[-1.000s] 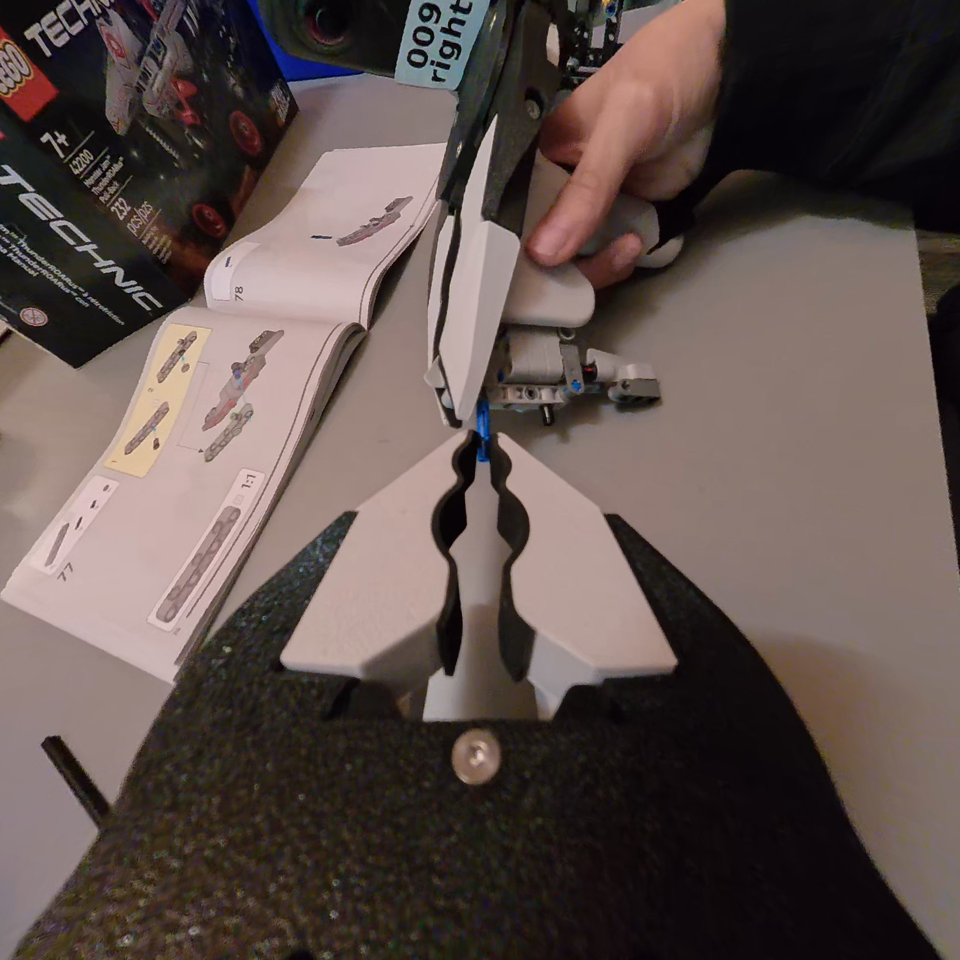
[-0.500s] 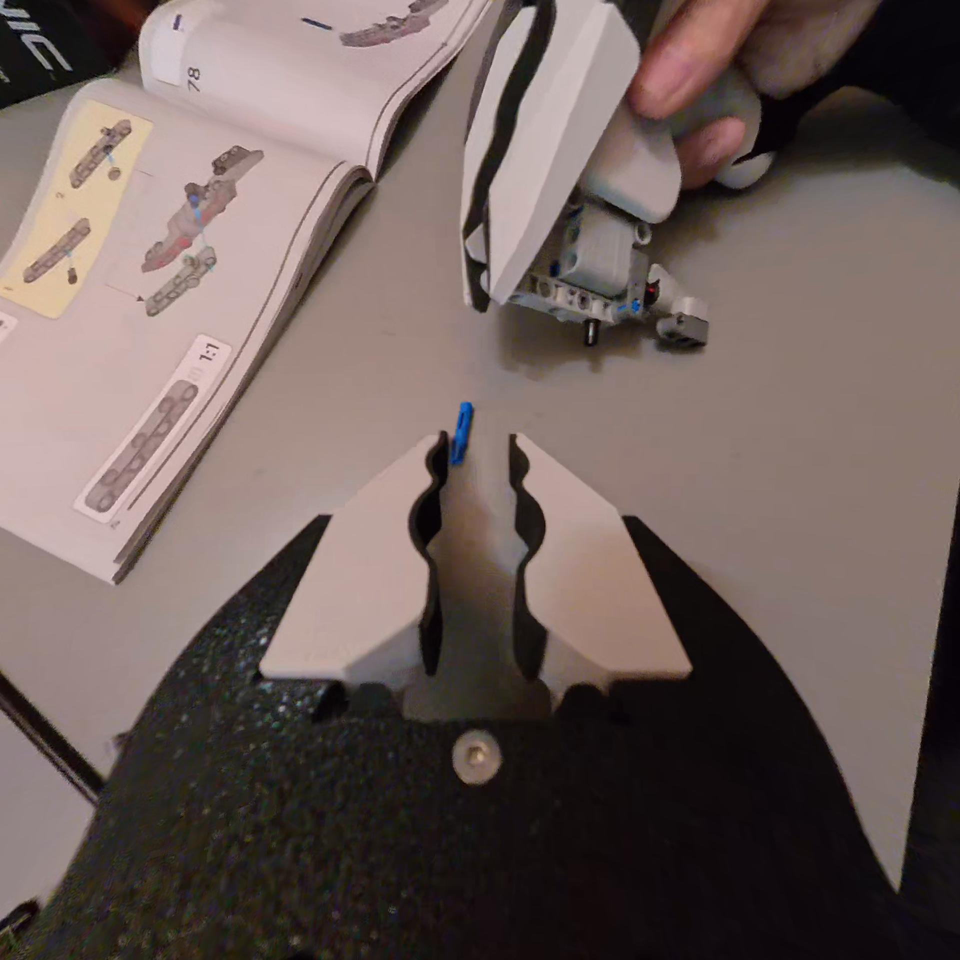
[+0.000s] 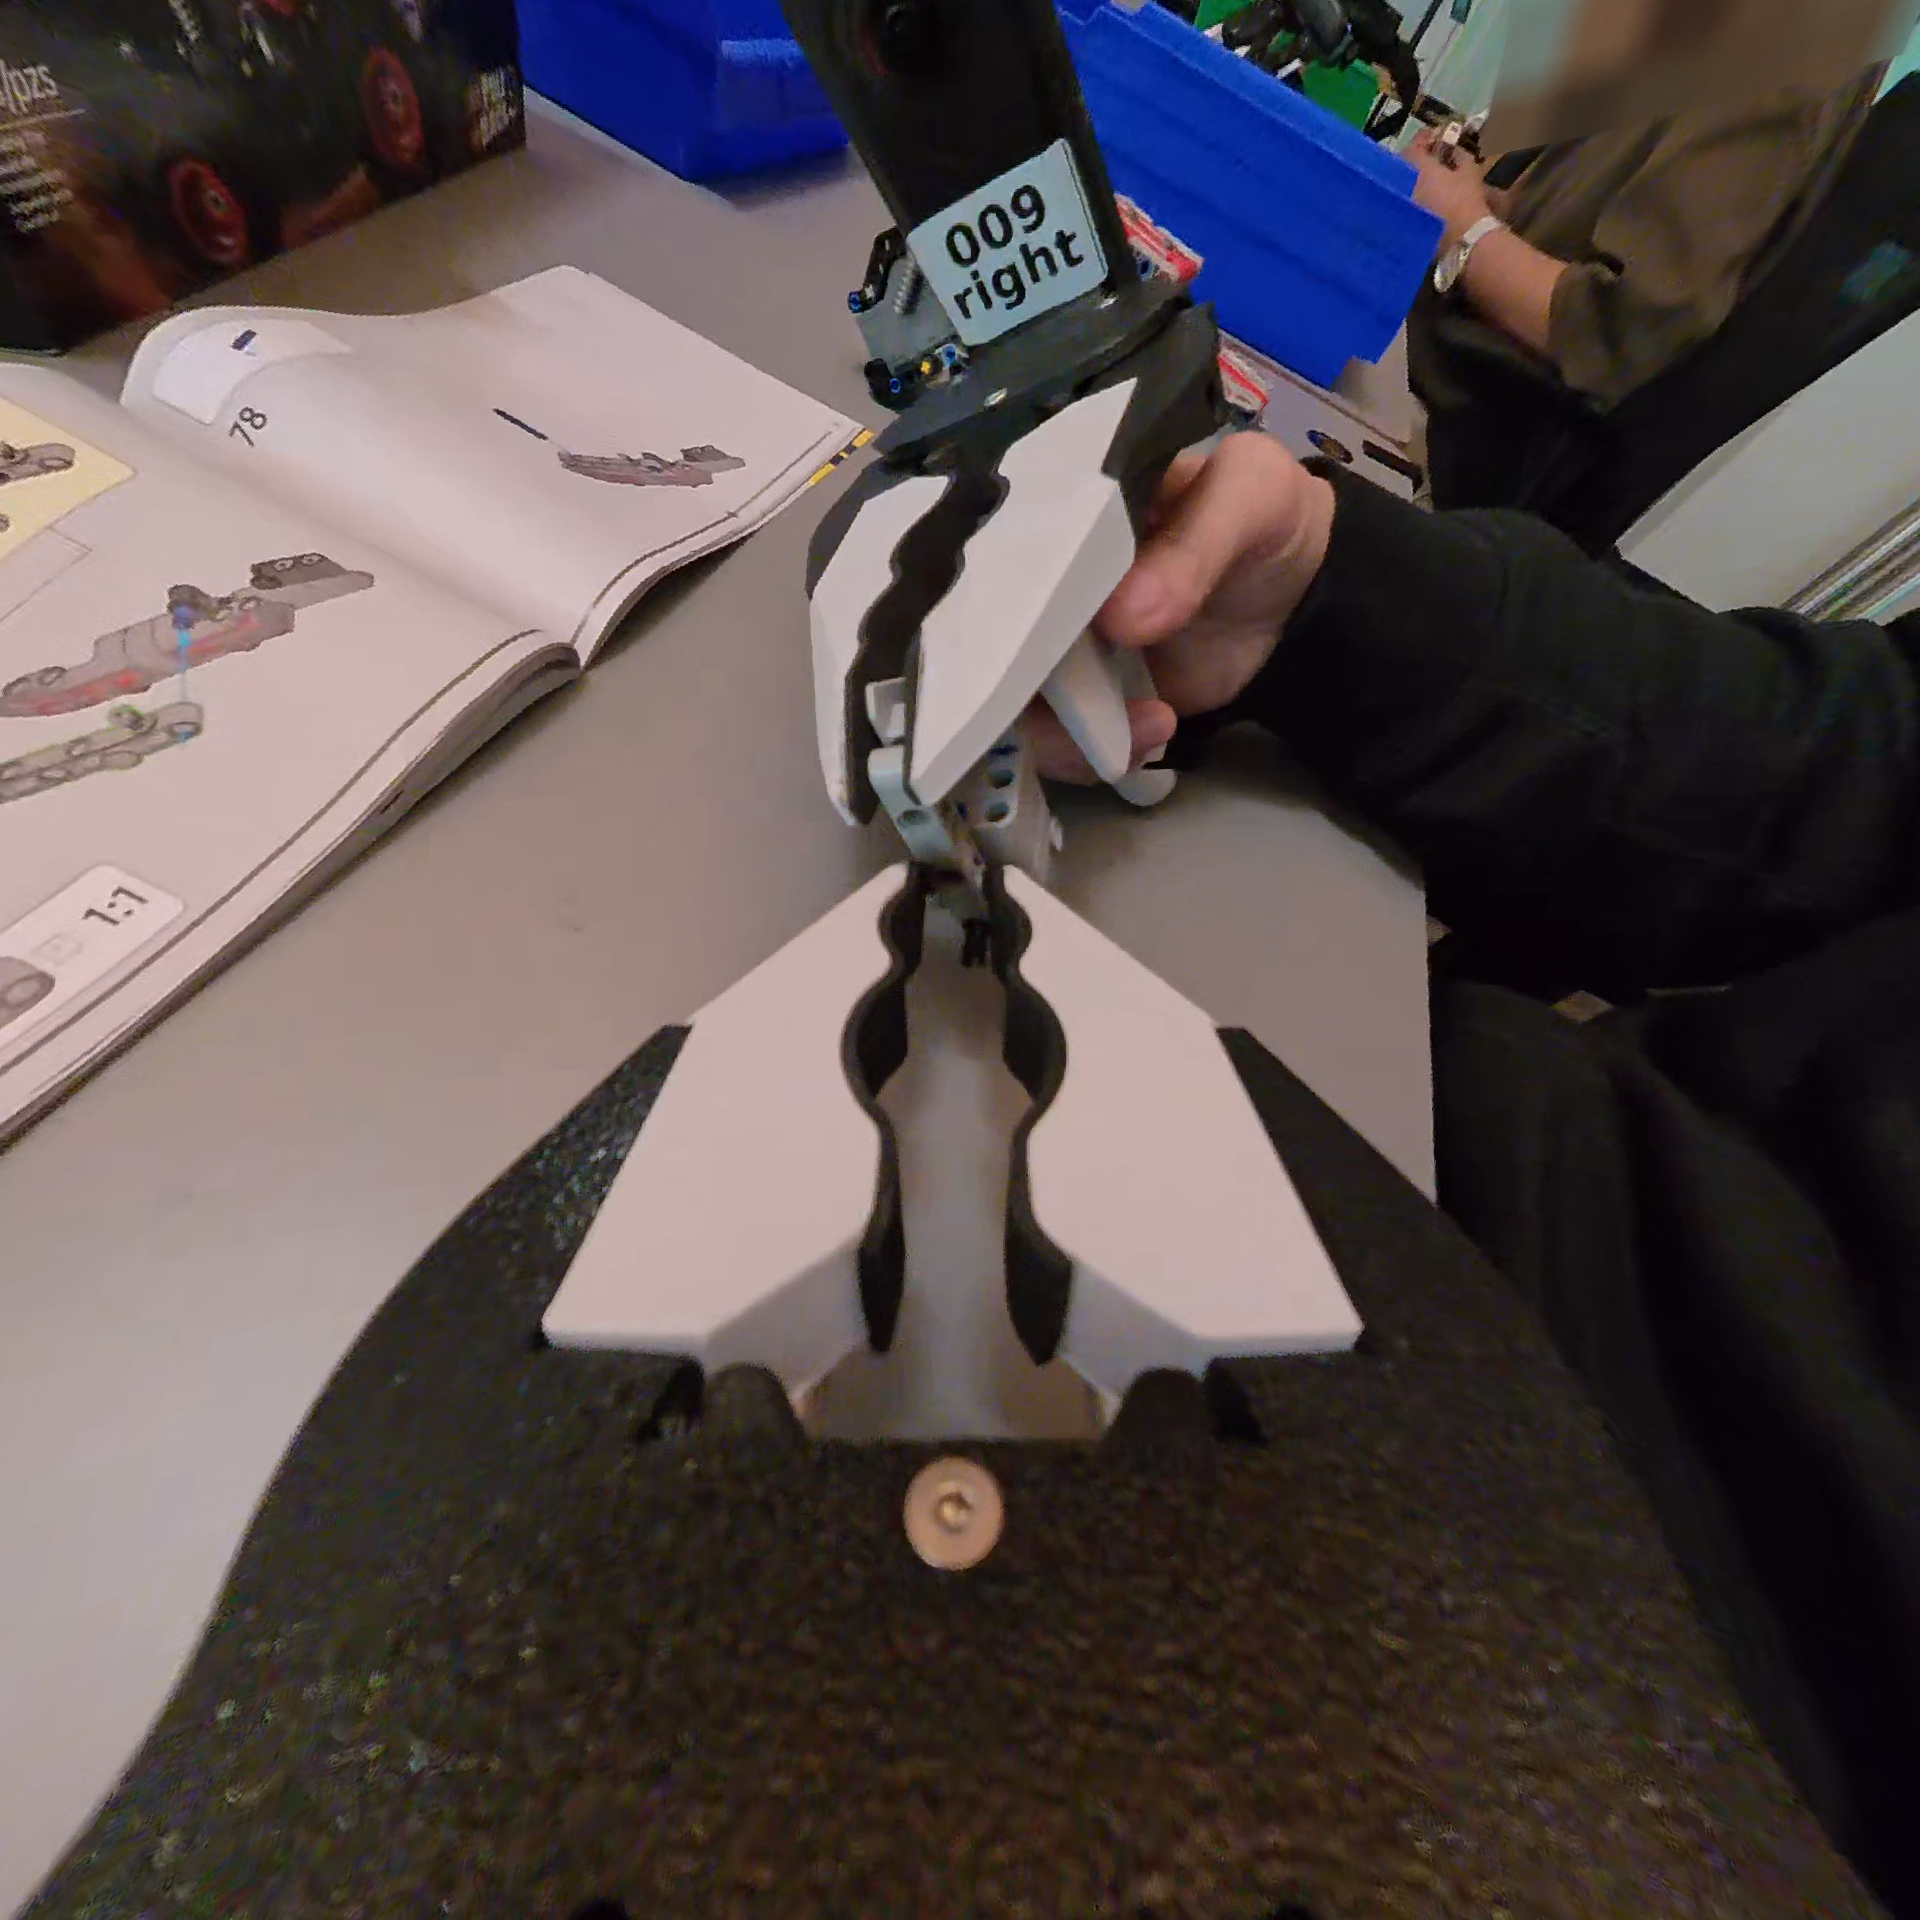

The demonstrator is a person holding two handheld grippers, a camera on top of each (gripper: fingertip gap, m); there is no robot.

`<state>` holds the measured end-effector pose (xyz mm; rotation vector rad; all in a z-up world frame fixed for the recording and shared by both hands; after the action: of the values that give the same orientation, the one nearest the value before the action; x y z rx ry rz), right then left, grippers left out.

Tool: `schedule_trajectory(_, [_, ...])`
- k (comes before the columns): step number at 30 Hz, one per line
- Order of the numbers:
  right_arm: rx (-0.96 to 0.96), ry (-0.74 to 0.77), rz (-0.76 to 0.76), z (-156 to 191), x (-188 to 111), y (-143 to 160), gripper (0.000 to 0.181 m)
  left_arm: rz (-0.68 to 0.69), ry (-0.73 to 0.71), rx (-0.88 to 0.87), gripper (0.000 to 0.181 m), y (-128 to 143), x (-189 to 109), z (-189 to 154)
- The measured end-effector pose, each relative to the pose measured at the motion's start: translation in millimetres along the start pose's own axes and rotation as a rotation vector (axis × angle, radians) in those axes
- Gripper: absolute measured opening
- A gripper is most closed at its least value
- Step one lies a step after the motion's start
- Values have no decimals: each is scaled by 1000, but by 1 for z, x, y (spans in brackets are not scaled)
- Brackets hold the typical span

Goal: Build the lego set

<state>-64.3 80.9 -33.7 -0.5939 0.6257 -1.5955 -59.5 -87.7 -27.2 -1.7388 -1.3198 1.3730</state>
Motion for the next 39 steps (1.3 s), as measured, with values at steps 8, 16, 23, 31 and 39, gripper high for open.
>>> schedule_trajectory(8, [5, 36, 26, -2, 2, 1, 23, -46, 23, -93, 9, 2, -12, 11])
schedule_trajectory(16, [25, 54, 78, -4, 6, 3, 7, 0, 22, -70, 9, 4, -12, 11])
schedule_trajectory(23, [22, 48, 99, -3, 7, 5, 6, 9, 31, -56, 9, 4, -12, 10])
schedule_trajectory(31, [29, 50, 99, -3, 7, 6, 7, 2, 14, -47, 9, 4, -13, 10])
schedule_trajectory(39, [33, 86, 83, -2, 3, 7, 15, -11, -11, -66, 8, 4, -15, 12])
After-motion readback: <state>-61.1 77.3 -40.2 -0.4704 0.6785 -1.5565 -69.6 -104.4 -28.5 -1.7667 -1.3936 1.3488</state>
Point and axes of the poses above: each gripper's, where its closed fingertips meet, x out along the fingers, y out of its underside, z = x × y across the jaws, the point moved 10 cm from there along -x, back along the fingers, and after that the axes turned 3 degrees about -y, right-handed, at the moved point
